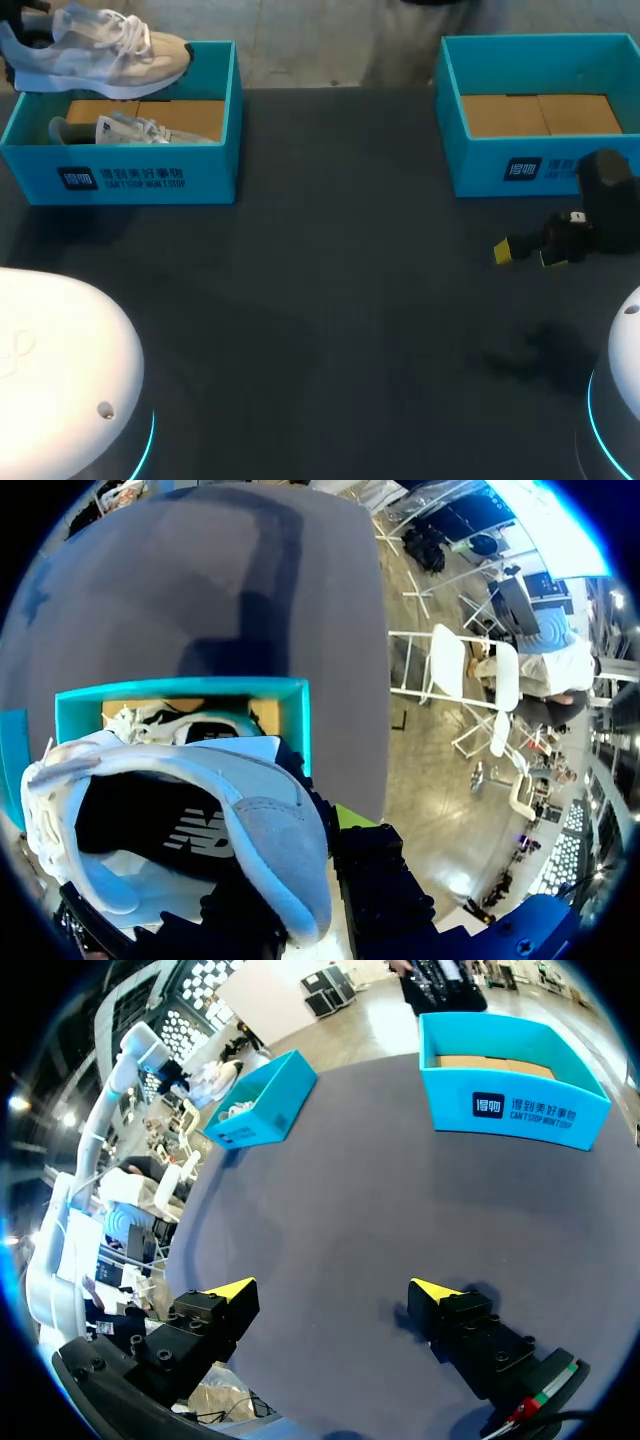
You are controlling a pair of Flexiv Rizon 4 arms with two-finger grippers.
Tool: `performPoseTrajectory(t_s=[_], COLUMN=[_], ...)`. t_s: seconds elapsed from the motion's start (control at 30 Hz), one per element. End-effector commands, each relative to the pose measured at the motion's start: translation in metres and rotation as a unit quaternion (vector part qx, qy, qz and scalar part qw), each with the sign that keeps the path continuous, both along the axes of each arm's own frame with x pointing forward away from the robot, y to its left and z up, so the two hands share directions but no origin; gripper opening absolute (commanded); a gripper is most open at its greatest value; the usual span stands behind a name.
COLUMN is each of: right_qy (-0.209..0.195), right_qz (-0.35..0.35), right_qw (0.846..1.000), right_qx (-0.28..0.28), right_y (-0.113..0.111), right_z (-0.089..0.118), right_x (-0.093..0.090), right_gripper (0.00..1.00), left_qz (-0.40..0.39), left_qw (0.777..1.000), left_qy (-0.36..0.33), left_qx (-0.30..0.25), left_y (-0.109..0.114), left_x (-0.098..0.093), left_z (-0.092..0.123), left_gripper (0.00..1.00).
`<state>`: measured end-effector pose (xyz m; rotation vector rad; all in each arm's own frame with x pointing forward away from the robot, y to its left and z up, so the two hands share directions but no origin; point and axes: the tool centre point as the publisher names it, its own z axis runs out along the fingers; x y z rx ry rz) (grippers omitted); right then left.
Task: Take the shoe out of the shoebox, open the shoe tongue, remove and reinsert the insole, then place the shoe into the shoebox
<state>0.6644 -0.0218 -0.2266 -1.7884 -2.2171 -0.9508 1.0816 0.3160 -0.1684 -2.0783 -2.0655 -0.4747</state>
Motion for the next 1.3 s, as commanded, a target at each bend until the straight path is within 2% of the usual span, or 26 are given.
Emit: performPoseTrajectory(t_s=[0.03, 0.3, 0.7, 1.0, 1.3], right_qy=[0.000, 0.000, 0.000, 0.000, 0.000], right_qz=[-0.001, -0.001, -0.001, -0.001, -0.001], right_qw=[1.000, 1.000, 1.000, 1.000, 1.000], right_qx=[-0.001, -0.001, -0.001, -0.001, -0.001], right_y=[0.001, 0.001, 0.001, 0.001, 0.001], right_z=[0.000, 0.000, 0.000, 0.000, 0.000], right_x=[-0.001, -0.001, -0.001, -0.001, -0.001], right_gripper=[1.00, 1.00, 1.00, 1.00, 1.00], left_qz=[-0.007, -0.009, -0.018, -0.027, -0.043], left_qw=[1.000, 1.000, 0.999, 0.997, 0.996], left_qy=[-0.011, 0.003, 0.031, 0.047, 0.053], left_qx=[-0.006, -0.029, -0.037, -0.047, -0.050], left_y=[0.000, 0.002, 0.006, 0.003, -0.007], left_x=[0.015, 0.052, 0.096, 0.106, 0.110], left_z=[-0.011, -0.033, -0.054, -0.061, -0.087], left_gripper=[0.00, 0.00, 0.00, 0.00, 0.00])
